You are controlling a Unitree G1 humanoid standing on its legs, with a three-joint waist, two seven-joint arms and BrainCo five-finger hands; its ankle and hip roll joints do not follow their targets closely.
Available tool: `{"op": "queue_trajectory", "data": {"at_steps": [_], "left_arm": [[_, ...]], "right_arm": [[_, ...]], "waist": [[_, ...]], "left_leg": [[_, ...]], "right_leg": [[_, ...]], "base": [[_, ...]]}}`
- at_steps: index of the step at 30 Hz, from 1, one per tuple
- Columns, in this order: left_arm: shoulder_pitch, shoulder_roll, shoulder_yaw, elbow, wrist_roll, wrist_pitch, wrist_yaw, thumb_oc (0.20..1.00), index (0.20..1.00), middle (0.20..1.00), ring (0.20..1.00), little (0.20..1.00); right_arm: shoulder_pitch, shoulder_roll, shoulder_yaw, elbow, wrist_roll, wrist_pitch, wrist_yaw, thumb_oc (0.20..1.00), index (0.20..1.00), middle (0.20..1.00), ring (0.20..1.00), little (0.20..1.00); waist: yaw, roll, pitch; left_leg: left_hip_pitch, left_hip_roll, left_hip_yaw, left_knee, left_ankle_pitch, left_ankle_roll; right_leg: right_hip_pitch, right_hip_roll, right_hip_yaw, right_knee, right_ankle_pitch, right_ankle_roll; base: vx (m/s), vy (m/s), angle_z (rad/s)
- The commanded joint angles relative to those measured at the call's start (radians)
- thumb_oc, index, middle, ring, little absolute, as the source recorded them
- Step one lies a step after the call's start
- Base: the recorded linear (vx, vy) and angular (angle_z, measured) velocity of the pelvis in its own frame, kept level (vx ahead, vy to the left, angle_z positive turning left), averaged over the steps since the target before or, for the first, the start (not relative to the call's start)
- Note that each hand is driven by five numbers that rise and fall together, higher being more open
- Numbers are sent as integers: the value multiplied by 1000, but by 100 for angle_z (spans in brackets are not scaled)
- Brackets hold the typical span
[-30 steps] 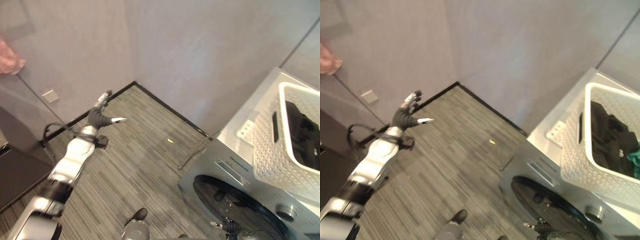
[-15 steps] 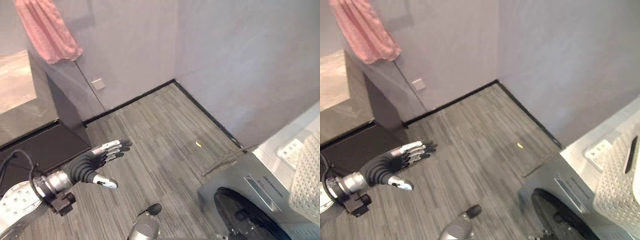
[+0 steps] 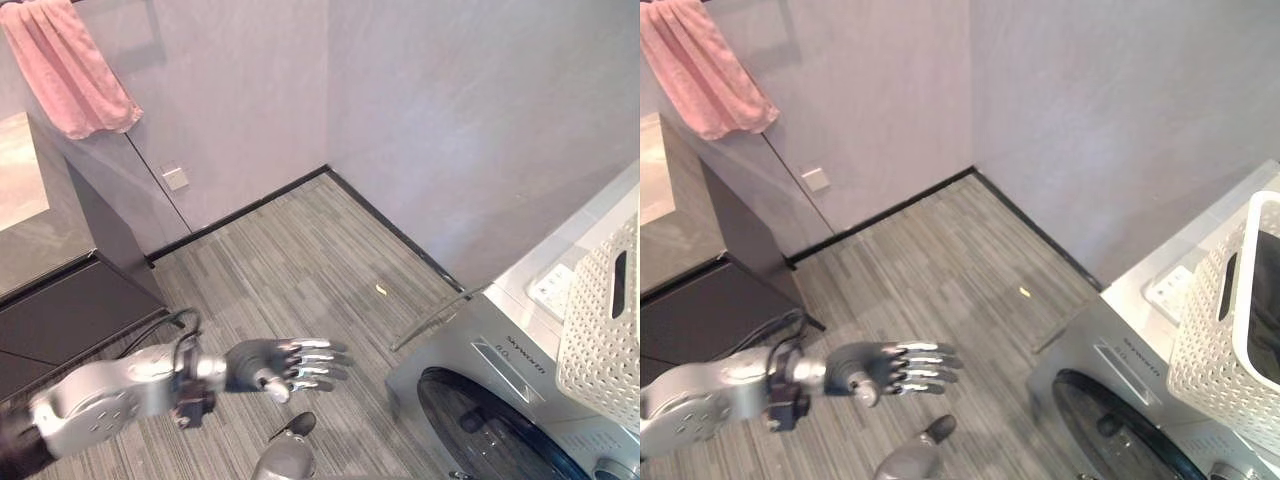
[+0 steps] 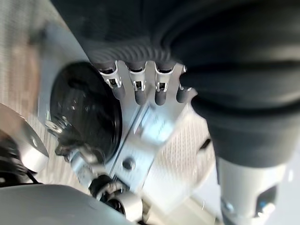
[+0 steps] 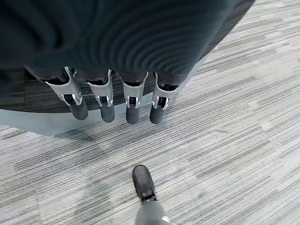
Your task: Grab the laundry basket,head to the washer,open it,put in the laundry and shut it.
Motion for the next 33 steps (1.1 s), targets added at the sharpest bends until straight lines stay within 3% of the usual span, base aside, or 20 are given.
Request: {"op": "queue_trajectory", "data": {"at_steps": [1, 10, 15, 16, 24, 26, 33], "left_arm": [[148, 29, 102, -41, -15, -91, -10, 1000, 1000, 1000, 1000, 1000], [-15, -158, 0, -7, -8, -130, 37, 1000, 1000, 1000, 1000, 1000], [-42, -238, -17, 0, -20, -138, 53, 1000, 1000, 1000, 1000, 1000], [-59, -292, -28, 12, -25, -143, 63, 1000, 1000, 1000, 1000, 1000], [-76, -449, -5, 58, -36, -182, 125, 1000, 1000, 1000, 1000, 1000], [-113, -517, -19, 92, -20, -194, 143, 1000, 1000, 1000, 1000, 1000], [-156, -597, -46, 162, 15, -203, 153, 1000, 1000, 1000, 1000, 1000]], "right_arm": [[77, -9, -63, -16, 14, 20, -16, 1000, 1000, 1000, 1000, 1000], [131, -30, -121, 61, 35, 69, -28, 1000, 1000, 1000, 1000, 1000], [130, -31, -127, 66, 49, 78, -27, 1000, 1000, 1000, 1000, 1000], [130, -30, -127, 58, 65, 79, -32, 1000, 1000, 1000, 1000, 1000], [137, -26, -133, 26, 119, 82, -35, 1000, 1000, 1000, 1000, 1000], [161, -44, -141, 24, 131, 84, -32, 1000, 1000, 1000, 1000, 1000], [202, -76, -167, 22, 144, 86, -23, 1000, 1000, 1000, 1000, 1000]], "waist": [[15, 0, -9], [-41, -17, 3], [-60, -23, 6], [-74, -26, 6], [-109, -38, -1], [-136, -46, -6], [-173, -49, -5]], "left_leg": [[-40, 5, -13, -144, 134, 25], [7, 48, 35, -121, 90, 28], [0, 35, 42, -97, 101, 36], [7, 39, 52, -93, 93, 38], [31, 51, 91, -107, 80, 48], [33, 46, 106, -115, 85, 54], [50, 59, 142, -133, 81, 57]], "right_leg": [[10, 24, 45, 17, -60, -22], [36, 46, 123, -7, -54, -25], [26, 33, 136, -7, -26, -22], [24, 36, 153, -7, -25, -23], [9, 30, 209, -7, -15, -19], [-3, 23, 226, -7, -7, -14], [-20, 16, 264, -7, 7, -3]], "base": [[-27, -20, -40], [-20, -32, -24], [-46, 49, -11], [-7, -15, -17], [2, 5, -23], [10, 29, -32], [13, 0, -15]]}}
